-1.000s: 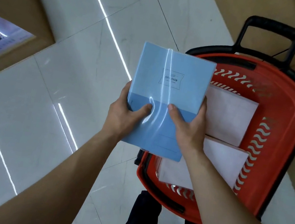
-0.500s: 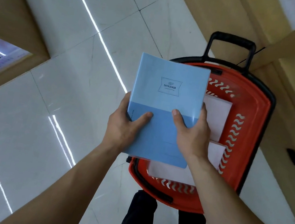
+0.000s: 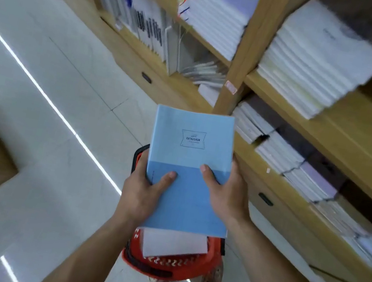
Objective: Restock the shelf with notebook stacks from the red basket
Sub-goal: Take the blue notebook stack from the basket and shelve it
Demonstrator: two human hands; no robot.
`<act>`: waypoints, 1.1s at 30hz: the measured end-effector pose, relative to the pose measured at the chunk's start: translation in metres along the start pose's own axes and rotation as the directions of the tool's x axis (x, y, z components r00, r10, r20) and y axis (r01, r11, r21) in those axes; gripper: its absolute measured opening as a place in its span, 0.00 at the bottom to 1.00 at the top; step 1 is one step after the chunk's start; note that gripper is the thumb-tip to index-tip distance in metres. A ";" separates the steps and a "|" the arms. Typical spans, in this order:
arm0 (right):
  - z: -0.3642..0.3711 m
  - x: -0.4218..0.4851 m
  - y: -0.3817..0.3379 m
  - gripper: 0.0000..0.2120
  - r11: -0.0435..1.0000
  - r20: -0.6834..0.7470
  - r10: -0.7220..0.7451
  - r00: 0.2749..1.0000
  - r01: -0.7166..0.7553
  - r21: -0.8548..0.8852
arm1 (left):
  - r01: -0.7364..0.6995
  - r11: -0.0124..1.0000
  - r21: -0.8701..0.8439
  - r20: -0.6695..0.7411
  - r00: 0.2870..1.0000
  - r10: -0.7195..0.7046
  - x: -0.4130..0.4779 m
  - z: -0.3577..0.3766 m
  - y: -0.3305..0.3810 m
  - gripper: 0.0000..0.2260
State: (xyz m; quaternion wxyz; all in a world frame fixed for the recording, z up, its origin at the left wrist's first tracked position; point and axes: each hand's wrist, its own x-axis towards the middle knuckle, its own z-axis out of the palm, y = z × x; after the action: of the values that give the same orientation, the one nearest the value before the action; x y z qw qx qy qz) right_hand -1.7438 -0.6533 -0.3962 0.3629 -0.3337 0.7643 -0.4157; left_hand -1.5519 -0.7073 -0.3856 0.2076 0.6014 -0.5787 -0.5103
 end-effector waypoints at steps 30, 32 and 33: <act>-0.317 0.067 0.035 0.23 0.984 -0.625 0.154 0.765 -0.064 0.165 | -0.445 0.876 0.188 0.462 0.827 0.321 0.064 0.293 0.262 0.39; -0.320 0.075 0.040 0.23 0.984 -0.631 0.167 0.758 -0.083 0.160 | -0.475 0.840 0.261 0.476 0.821 0.317 0.069 0.301 0.265 0.38; -0.320 0.076 0.042 0.23 0.982 -0.626 0.182 0.758 -0.105 0.159 | -0.506 0.805 0.310 0.471 0.817 0.332 0.070 0.302 0.266 0.37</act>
State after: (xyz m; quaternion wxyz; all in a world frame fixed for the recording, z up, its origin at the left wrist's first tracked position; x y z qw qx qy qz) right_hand -2.0582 -0.5713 -0.3285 0.1314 -0.0920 0.8402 -0.5181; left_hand -1.9522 -0.7328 -0.3067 0.0617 0.3701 -0.8248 -0.4229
